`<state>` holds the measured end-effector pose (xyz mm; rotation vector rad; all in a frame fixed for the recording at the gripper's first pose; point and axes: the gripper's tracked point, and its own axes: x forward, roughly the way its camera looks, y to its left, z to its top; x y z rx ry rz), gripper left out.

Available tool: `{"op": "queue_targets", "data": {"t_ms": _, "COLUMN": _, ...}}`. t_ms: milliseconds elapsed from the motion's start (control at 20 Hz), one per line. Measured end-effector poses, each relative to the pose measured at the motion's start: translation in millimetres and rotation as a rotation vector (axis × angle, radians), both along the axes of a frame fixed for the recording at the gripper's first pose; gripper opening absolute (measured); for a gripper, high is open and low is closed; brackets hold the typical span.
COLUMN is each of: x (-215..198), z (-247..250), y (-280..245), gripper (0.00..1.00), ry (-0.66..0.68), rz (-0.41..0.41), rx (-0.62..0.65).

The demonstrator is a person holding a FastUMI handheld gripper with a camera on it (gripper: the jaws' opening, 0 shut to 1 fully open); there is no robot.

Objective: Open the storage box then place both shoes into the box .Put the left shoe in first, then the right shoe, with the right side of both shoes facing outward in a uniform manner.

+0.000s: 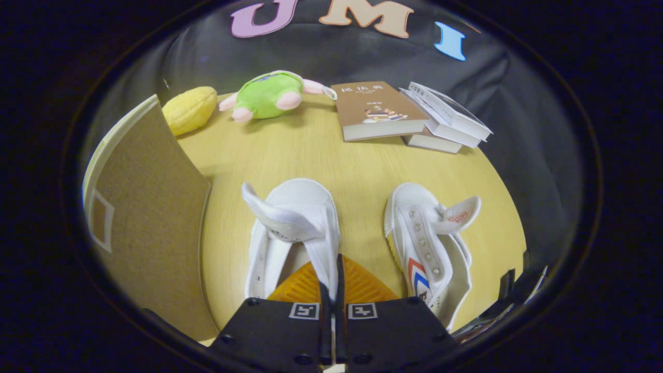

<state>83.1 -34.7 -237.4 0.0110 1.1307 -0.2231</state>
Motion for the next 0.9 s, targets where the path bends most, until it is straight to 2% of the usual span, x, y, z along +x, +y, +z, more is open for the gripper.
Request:
{"op": "queue_targets", "data": {"t_ms": 200, "x": -3, "z": 11, "y": 2, "gripper": 0.06, "ry": 0.004, "rz": -0.011, "rx": -0.021}}
{"op": "queue_targets", "data": {"t_ms": 400, "x": -8, "z": 38, "y": -10, "gripper": 0.06, "ry": -0.003, "rz": -0.018, "rx": -0.103}}
{"op": "queue_targets", "data": {"t_ms": 650, "x": 0, "z": 103, "y": -18, "gripper": 0.06, "ry": -0.116, "rz": -0.081, "rx": -0.152}}
{"op": "queue_targets", "data": {"t_ms": 900, "x": 17, "z": 180, "y": -12, "gripper": 0.06, "ry": -0.245, "rz": -0.067, "rx": -0.24}}
